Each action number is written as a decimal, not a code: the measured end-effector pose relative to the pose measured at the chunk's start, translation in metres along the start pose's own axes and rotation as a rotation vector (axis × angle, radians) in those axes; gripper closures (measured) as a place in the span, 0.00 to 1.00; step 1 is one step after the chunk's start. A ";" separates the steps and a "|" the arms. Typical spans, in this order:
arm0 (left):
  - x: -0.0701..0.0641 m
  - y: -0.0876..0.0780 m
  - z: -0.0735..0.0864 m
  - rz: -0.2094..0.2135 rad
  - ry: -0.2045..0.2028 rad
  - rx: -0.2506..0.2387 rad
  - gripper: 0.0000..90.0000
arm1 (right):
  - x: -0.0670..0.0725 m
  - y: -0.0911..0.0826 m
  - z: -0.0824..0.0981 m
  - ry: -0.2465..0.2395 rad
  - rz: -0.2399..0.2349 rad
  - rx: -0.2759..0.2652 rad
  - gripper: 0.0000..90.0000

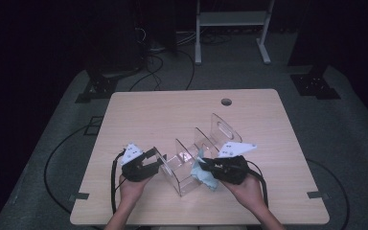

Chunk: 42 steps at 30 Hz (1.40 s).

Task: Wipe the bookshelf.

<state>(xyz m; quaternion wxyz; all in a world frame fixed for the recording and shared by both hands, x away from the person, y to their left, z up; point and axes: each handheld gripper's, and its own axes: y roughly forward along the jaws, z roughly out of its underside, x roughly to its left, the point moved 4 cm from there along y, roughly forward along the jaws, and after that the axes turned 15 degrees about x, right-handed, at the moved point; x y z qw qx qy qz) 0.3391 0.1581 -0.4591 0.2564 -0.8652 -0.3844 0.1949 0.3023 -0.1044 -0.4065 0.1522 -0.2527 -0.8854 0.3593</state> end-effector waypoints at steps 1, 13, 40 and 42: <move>0.000 0.000 0.000 0.001 0.004 0.003 0.51 | 0.001 -0.004 0.004 0.001 -0.001 -0.010 0.89; 0.002 -0.003 0.000 -0.015 0.016 -0.001 0.52 | -0.026 -0.035 0.050 0.101 0.054 -0.080 0.89; 0.008 -0.009 0.004 -0.029 0.019 -0.013 0.52 | -0.077 -0.008 0.062 0.200 0.101 -0.062 0.89; 0.007 -0.009 0.004 -0.033 0.030 -0.011 0.52 | -0.085 -0.013 0.065 0.225 0.125 -0.070 0.89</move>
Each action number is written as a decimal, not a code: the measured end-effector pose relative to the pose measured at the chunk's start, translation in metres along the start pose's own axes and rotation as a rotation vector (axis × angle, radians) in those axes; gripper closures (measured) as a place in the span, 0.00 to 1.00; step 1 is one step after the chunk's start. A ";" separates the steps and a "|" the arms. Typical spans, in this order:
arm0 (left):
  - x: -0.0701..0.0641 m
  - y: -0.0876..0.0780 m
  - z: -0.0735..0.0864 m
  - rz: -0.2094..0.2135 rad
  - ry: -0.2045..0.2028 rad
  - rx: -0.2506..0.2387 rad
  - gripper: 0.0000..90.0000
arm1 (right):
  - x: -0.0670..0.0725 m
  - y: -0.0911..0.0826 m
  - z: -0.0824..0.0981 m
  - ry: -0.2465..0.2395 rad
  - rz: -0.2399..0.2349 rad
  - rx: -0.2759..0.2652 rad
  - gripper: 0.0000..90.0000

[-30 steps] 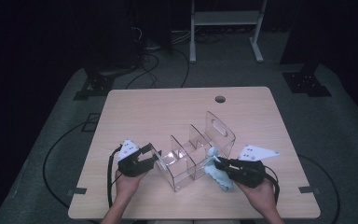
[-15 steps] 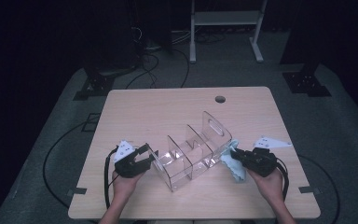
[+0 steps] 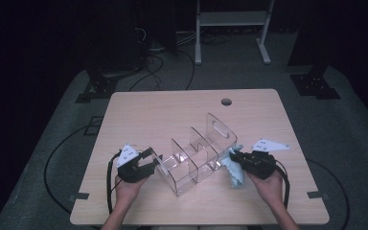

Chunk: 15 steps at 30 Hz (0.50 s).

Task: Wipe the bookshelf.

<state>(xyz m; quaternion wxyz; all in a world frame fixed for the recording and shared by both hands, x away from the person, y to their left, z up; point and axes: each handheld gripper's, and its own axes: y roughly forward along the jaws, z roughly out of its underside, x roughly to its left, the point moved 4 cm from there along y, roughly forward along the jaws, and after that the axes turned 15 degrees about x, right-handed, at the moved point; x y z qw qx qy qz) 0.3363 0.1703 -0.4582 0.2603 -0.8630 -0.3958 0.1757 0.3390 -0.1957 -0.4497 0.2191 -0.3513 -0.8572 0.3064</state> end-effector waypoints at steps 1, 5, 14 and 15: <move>0.000 0.000 0.000 0.000 -0.001 -0.001 0.52 | -0.007 -0.002 0.000 0.020 0.015 -0.004 0.89; 0.000 0.000 0.000 0.000 -0.003 -0.001 0.52 | -0.027 -0.004 -0.004 0.080 0.038 -0.032 0.89; 0.000 0.000 0.000 -0.002 -0.003 0.001 0.52 | -0.004 0.007 -0.001 0.003 0.006 -0.006 0.89; 0.000 0.000 0.000 -0.003 -0.003 0.000 0.52 | -0.007 0.006 -0.001 0.008 0.014 -0.004 0.89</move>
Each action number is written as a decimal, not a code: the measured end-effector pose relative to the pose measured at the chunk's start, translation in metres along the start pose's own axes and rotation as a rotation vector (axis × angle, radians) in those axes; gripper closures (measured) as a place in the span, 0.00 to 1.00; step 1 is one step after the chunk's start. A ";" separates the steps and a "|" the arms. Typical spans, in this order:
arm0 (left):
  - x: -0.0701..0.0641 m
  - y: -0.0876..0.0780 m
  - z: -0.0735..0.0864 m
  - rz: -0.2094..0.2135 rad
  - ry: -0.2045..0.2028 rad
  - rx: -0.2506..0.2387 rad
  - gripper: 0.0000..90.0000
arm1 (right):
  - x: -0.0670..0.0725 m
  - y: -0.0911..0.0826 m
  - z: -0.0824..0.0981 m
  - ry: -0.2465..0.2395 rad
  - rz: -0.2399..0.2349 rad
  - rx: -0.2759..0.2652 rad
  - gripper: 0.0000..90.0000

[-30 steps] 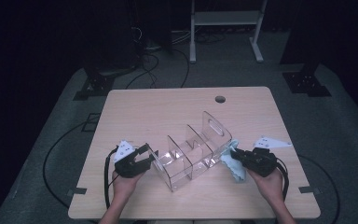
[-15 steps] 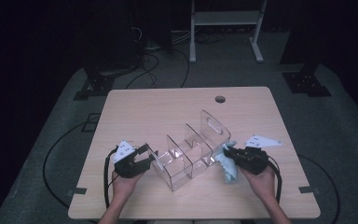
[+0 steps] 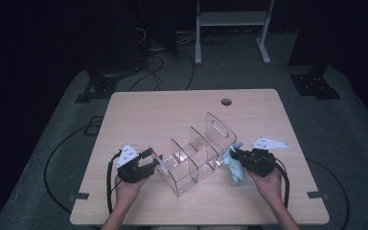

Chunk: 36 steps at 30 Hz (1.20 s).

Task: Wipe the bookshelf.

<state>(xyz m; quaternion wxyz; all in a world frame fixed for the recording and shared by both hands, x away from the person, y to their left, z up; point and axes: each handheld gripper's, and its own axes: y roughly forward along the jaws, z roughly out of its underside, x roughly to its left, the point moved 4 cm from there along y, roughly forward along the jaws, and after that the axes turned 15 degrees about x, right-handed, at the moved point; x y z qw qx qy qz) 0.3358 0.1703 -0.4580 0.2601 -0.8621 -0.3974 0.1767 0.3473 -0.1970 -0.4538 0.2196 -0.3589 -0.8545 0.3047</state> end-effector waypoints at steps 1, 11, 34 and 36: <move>0.000 0.000 0.000 0.000 0.000 0.000 0.52 | -0.006 -0.002 -0.001 0.018 0.007 -0.008 0.89; 0.000 0.000 0.000 0.001 0.000 0.000 0.52 | -0.008 0.010 0.004 0.024 0.024 0.008 0.89; 0.002 0.001 -0.002 0.006 0.004 0.001 0.52 | -0.024 -0.001 -0.011 0.037 0.064 -0.034 0.89; 0.002 0.001 -0.002 0.004 0.005 -0.002 0.52 | -0.018 0.001 -0.012 0.023 0.051 -0.036 0.89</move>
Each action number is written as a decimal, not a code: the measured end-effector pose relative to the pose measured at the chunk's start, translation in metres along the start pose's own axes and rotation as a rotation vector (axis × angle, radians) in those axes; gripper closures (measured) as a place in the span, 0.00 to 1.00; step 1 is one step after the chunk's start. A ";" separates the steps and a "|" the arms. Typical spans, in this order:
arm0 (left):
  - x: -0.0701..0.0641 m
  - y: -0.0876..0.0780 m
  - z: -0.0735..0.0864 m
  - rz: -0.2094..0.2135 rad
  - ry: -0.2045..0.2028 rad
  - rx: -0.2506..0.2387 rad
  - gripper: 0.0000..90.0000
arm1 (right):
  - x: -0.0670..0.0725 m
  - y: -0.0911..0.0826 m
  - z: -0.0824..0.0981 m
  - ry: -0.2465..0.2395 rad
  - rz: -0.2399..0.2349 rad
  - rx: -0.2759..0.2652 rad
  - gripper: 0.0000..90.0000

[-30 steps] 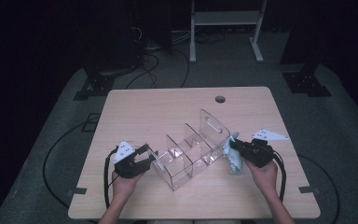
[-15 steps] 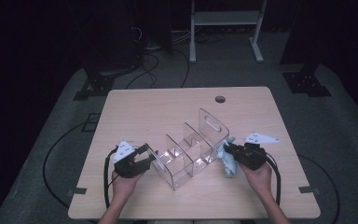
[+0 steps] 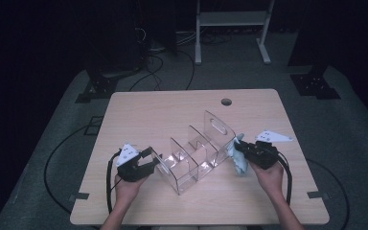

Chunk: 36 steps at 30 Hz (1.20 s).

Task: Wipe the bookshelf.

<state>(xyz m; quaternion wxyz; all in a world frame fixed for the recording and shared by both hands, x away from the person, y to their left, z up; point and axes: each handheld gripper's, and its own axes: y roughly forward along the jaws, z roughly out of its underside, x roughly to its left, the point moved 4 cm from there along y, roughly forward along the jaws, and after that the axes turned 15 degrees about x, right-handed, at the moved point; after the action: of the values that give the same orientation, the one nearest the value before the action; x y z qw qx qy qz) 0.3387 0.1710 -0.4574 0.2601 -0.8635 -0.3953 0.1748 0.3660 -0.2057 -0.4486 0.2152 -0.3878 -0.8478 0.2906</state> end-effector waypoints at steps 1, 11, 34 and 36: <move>0.000 0.000 0.000 -0.001 0.000 -0.001 0.52 | 0.006 0.001 0.000 -0.010 -0.009 0.001 0.89; 0.001 0.000 -0.001 -0.002 -0.001 0.003 0.52 | -0.006 0.000 -0.007 0.006 -0.017 -0.010 0.89; 0.002 -0.001 0.000 -0.013 -0.007 0.001 0.51 | 0.051 0.017 -0.001 -0.129 -0.142 0.002 0.89; 0.001 -0.001 0.000 -0.011 -0.006 -0.003 0.51 | 0.042 0.016 -0.003 -0.101 -0.137 -0.005 0.89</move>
<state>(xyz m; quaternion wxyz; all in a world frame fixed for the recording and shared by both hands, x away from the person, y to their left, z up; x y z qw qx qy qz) 0.3384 0.1730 -0.4570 0.2583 -0.8613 -0.4009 0.1754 0.3506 -0.1631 -0.4512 0.1903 -0.3144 -0.8829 0.2922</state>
